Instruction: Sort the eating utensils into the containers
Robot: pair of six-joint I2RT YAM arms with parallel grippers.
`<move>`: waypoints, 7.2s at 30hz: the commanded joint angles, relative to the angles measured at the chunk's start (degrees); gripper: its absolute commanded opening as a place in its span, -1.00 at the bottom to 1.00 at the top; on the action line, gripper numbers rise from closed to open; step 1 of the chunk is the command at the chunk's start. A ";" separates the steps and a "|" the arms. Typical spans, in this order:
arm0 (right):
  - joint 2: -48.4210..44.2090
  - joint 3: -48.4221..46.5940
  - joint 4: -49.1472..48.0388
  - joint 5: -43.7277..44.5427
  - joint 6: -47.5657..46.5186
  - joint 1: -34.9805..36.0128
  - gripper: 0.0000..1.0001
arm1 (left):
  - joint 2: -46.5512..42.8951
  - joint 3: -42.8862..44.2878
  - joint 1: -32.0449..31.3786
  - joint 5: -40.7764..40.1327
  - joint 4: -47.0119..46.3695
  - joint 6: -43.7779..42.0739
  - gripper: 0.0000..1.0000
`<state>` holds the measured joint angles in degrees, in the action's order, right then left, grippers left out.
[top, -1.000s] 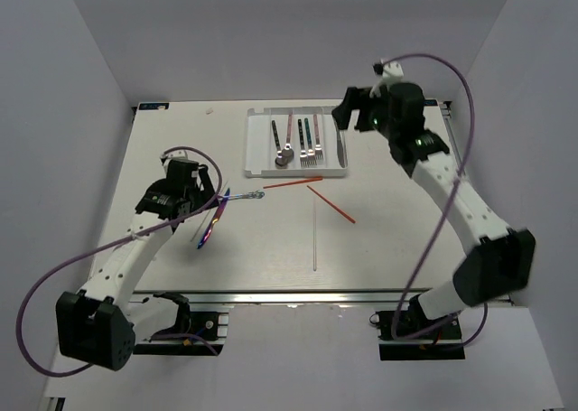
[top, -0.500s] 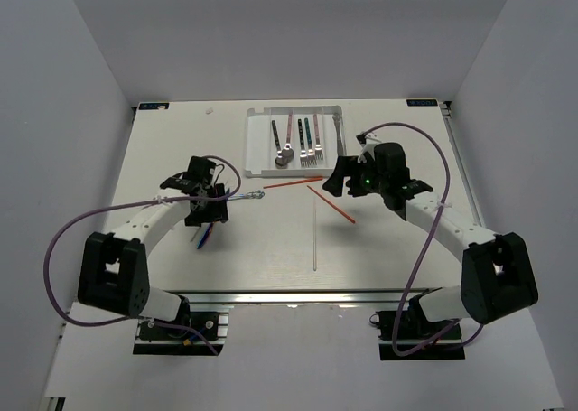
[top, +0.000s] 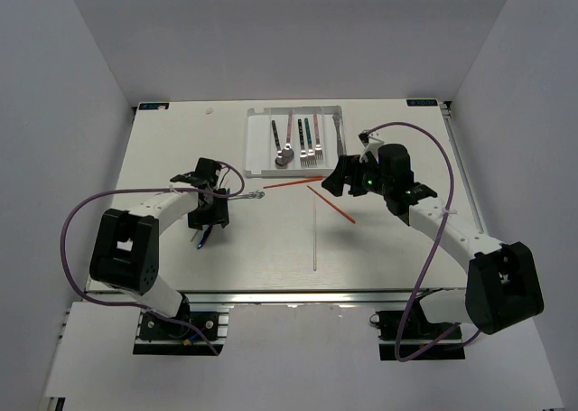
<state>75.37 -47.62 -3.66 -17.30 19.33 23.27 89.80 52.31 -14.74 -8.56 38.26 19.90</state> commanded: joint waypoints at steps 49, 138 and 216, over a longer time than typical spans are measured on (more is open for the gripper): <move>-7.70 2.53 -2.40 -0.72 -0.96 0.99 0.77 | 2.40 -5.38 -16.63 -10.25 -5.56 26.32 0.02; 1.18 3.76 -8.82 -9.16 3.78 4.68 0.72 | -3.50 -2.74 -27.18 -5.33 5.07 17.90 0.10; 36.24 4.73 -56.89 -7.22 42.72 24.72 0.61 | -11.93 -3.71 -28.41 1.79 -1.96 19.30 -1.00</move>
<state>111.24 -40.45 -54.65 -23.24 61.36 47.44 79.92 48.01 -42.68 -8.03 38.52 39.03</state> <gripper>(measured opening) 0.807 0.281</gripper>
